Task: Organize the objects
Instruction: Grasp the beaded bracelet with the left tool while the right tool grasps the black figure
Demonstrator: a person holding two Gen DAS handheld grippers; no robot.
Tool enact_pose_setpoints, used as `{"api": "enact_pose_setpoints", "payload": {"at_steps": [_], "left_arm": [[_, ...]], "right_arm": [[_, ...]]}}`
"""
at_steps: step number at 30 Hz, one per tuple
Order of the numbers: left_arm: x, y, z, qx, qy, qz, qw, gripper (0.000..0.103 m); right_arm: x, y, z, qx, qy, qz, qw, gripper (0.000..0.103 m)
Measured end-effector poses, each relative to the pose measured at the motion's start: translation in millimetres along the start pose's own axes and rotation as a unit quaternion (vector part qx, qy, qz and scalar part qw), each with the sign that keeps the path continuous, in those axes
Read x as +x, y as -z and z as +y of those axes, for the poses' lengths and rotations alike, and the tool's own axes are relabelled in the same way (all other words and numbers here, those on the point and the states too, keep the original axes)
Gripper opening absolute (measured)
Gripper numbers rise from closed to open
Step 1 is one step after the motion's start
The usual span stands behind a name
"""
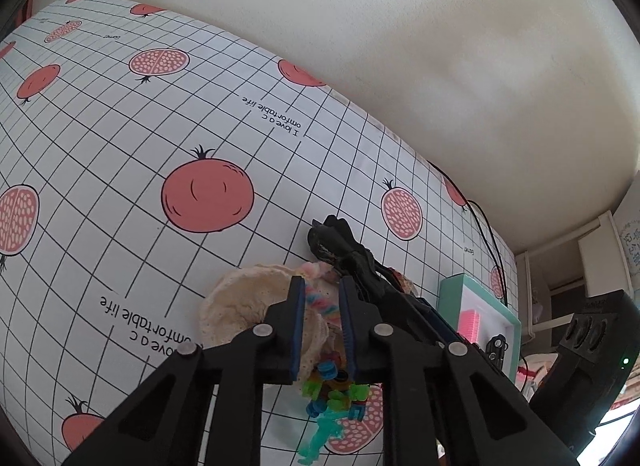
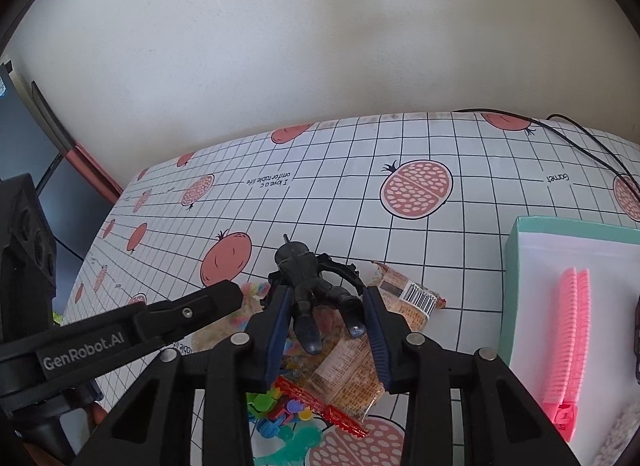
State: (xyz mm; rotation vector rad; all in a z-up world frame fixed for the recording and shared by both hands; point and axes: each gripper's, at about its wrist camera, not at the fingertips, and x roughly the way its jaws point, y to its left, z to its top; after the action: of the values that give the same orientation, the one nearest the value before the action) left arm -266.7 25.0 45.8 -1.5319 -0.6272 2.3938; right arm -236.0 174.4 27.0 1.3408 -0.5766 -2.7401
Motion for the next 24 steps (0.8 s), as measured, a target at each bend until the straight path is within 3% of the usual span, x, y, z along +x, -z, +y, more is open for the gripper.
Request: {"api": "enact_pose_setpoints", "payload": {"at_steps": [18, 24], "left_arm": [[14, 9, 6, -0.022, -0.018, 0.007, 0.9996, 0.016], [16, 12, 5, -0.02, -0.024, 0.002, 0.9995, 0.009]], "right_arm": [[-1, 1, -5, 0.007, -0.004, 0.004, 1.0, 0.039], [-2, 1, -6, 0.011, -0.006, 0.002, 1.0, 0.039]]}}
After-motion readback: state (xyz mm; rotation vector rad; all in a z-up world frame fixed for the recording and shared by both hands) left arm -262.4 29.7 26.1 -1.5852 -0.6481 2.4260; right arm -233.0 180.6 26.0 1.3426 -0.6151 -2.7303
